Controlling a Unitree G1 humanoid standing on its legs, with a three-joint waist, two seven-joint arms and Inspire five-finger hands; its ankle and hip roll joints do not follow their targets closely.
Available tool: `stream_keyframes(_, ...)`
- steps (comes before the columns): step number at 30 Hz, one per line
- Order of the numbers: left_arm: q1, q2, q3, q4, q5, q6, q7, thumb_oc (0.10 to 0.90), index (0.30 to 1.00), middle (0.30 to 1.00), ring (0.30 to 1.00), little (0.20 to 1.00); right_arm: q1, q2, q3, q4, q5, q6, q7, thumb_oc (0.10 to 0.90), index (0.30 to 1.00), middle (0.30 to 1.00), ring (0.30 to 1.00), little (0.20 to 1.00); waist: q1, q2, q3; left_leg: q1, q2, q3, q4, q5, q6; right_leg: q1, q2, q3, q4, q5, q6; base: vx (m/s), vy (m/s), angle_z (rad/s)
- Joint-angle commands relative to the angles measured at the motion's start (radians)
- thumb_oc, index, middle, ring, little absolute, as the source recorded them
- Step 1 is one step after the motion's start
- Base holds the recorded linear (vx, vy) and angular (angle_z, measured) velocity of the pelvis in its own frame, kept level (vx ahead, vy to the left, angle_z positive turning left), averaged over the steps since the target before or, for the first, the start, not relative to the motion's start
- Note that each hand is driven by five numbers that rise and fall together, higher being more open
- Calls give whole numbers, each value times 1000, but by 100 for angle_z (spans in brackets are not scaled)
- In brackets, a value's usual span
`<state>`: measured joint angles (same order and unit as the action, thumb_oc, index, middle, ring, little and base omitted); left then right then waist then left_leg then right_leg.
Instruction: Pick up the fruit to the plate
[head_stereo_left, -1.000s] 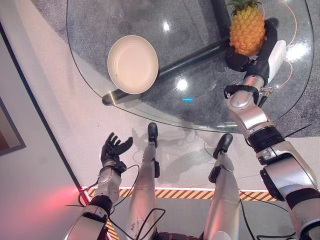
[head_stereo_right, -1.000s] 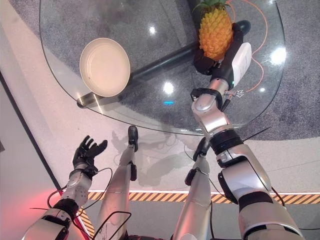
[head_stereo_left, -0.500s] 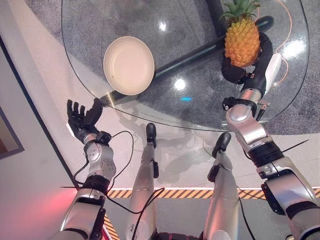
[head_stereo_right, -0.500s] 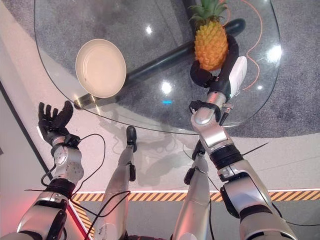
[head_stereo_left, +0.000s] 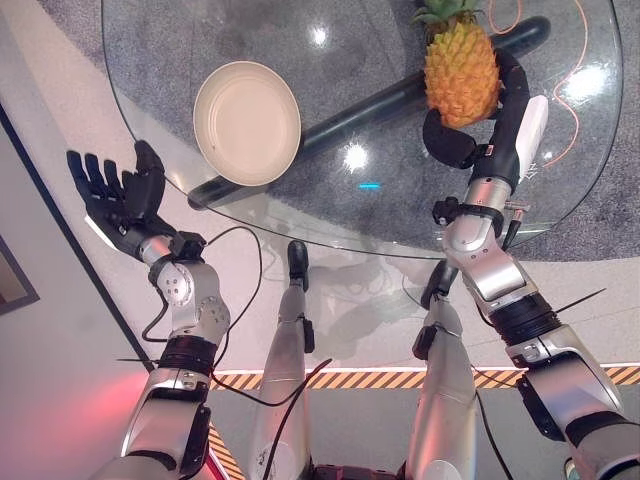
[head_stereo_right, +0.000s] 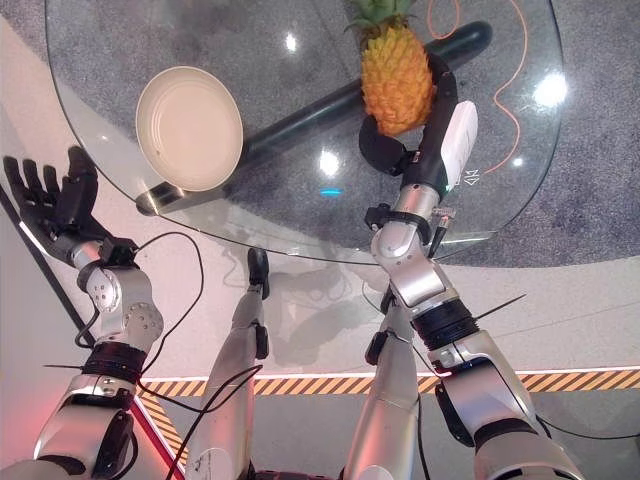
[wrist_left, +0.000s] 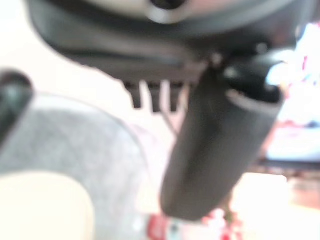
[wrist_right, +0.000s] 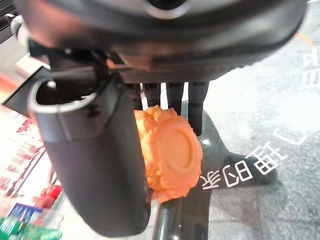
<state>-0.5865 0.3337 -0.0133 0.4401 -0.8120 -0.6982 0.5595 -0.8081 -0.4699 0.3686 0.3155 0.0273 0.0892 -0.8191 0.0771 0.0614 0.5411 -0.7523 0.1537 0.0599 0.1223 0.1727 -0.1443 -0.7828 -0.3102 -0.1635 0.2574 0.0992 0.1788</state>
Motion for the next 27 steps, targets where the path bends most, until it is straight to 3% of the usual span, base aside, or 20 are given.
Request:
stream_keyframes(1, -24, 71, 57, -108, 90, -110, -48, 800, 900, 900, 900, 900, -39, -12, -62, -192, -124, -139, -4, 100, 300, 300, 300, 200, 5, -10, -21, -6, 18, -31, 77, -54, 14, 1, -18, -30, 19, 8, 11, 0, 0, 0)
stream_keyframes(9, -30, 80, 38, -258, 137, -74, -83, 800, 900, 900, 900, 900, -14, -22, -80, -224, -154, -165, 25, 100, 300, 300, 300, 200, 3, -12, -21, -7, 11, -38, 86, -62, 17, 5, -21, -33, 20, 8, 14, 2, -8, 0)
stream_keyframes(16, -44, 85, 15, -316, 118, -25, -182, 800, 900, 900, 900, 900, -7, -30, -83, -251, -190, -189, 55, 100, 300, 300, 300, 200, -3, -13, -21, -7, 7, -38, 85, -64, 19, 6, -22, -34, 16, 10, 18, 0, 0, 0)
stream_keyframes(27, -57, 83, -33, -353, -42, 96, -385, 800, 900, 900, 900, 900, -8, -61, -77, -287, -192, -247, 149, 100, 300, 300, 300, 200, -14, -4, -21, 4, 2, -32, 77, -62, 19, 10, -31, -32, 6, 20, 28, 0, 0, 0)
